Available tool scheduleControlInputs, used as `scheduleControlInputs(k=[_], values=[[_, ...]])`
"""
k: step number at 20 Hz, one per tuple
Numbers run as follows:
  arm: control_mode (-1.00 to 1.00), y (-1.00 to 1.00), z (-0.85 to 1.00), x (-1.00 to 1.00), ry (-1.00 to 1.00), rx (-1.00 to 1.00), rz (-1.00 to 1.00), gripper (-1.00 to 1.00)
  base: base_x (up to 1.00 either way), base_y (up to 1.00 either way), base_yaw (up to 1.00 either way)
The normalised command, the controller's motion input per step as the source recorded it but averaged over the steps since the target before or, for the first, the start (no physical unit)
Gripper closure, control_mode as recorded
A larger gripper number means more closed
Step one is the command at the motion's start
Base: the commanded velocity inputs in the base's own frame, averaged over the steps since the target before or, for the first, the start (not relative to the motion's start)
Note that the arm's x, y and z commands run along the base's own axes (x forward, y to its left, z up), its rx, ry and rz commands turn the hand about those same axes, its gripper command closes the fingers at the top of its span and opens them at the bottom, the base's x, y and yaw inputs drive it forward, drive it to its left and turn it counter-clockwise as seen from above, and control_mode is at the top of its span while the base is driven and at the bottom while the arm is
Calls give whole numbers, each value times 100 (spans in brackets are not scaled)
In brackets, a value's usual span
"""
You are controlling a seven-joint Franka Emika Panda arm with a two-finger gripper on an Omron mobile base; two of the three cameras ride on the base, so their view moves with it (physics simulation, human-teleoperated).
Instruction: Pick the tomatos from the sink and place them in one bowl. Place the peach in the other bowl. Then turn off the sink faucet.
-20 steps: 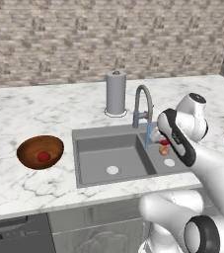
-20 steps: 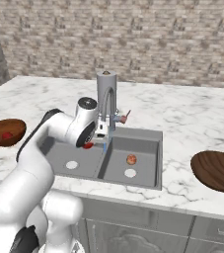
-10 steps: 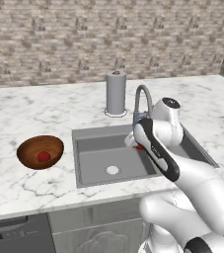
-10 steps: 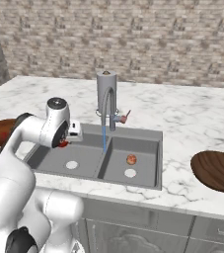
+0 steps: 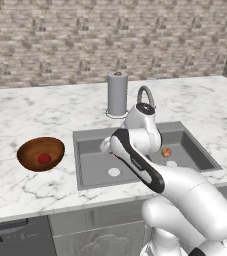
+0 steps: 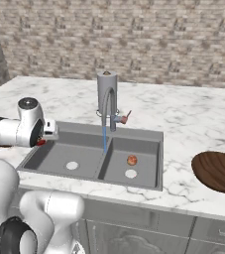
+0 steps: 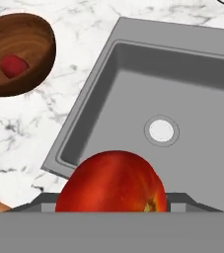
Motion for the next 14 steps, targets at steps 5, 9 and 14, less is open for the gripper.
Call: scheduleControlInputs(k=[5, 9, 14], values=[[-100, 78, 3, 0, 0, 0, 2, 100, 0, 0, 0], [-100, 73, 0, 5, 0, 0, 3, 100, 0, 0, 0], [-100, 70, 2, 3, 0, 0, 4, 100, 0, 0, 0]])
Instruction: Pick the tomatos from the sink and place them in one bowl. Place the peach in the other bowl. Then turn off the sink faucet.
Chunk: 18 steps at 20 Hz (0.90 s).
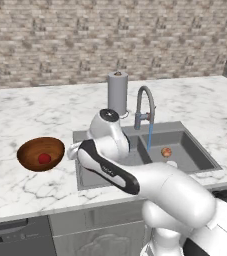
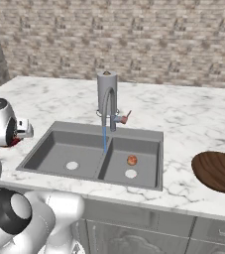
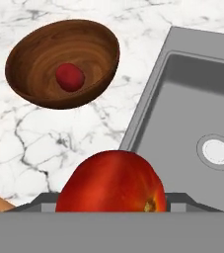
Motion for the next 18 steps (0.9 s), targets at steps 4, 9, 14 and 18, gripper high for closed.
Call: scheduleControlInputs(k=[4, 9, 14, 18], values=[[-100, 64, 2, 7, 0, 0, 3, 100, 0, 0, 0], [-100, 44, 0, 26, 0, 0, 0, 100, 0, 0, 0], [-100, 44, 0, 37, 0, 0, 0, 100, 0, 0, 0], [-100, 37, 0, 37, 0, 0, 0, 100, 0, 0, 0]])
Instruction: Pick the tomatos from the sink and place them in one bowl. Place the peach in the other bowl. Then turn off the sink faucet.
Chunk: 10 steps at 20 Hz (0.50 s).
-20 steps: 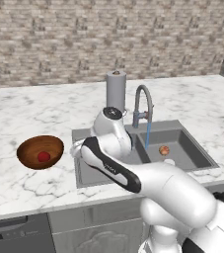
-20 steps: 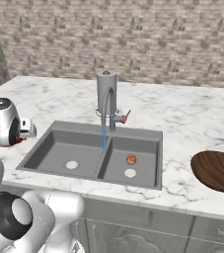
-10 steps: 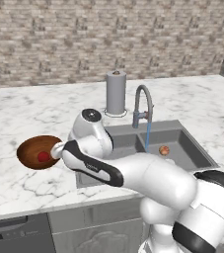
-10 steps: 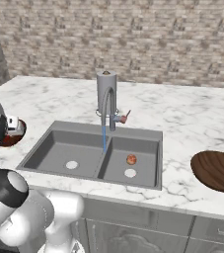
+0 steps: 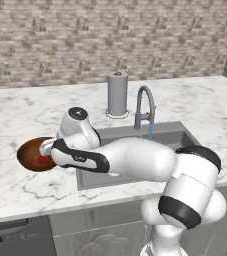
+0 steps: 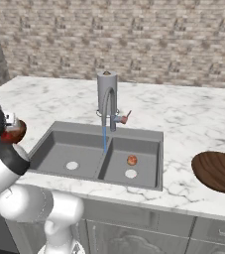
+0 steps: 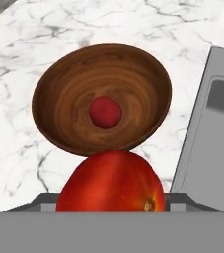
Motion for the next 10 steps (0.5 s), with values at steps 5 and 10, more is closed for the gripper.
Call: scheduleControlInputs(k=[5, 10], values=[[-100, 22, 0, 36, 0, 0, 0, 100, 0, 0, 0], [-100, 8, -2, 24, 0, 0, -2, 100, 0, 0, 0]])
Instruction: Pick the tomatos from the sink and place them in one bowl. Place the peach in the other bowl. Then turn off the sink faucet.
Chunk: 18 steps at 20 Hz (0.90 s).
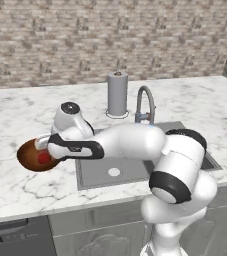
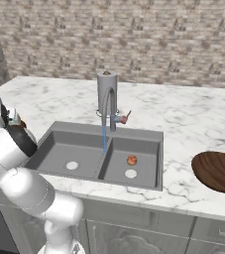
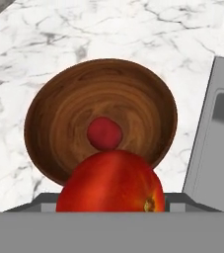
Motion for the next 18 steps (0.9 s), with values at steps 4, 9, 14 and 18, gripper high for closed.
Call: scheduleControlInputs(k=[4, 9, 14, 18], values=[[-100, 21, -8, 25, 0, 0, -5, 100, 0, 0, 0], [-100, 26, -16, 31, 0, 0, -5, 100, 0, 0, 0], [-100, 26, -22, 33, 0, -1, -5, 100, 0, 0, 0], [-100, 23, -10, 30, 0, 0, -6, -100, 0, 0, 0]])
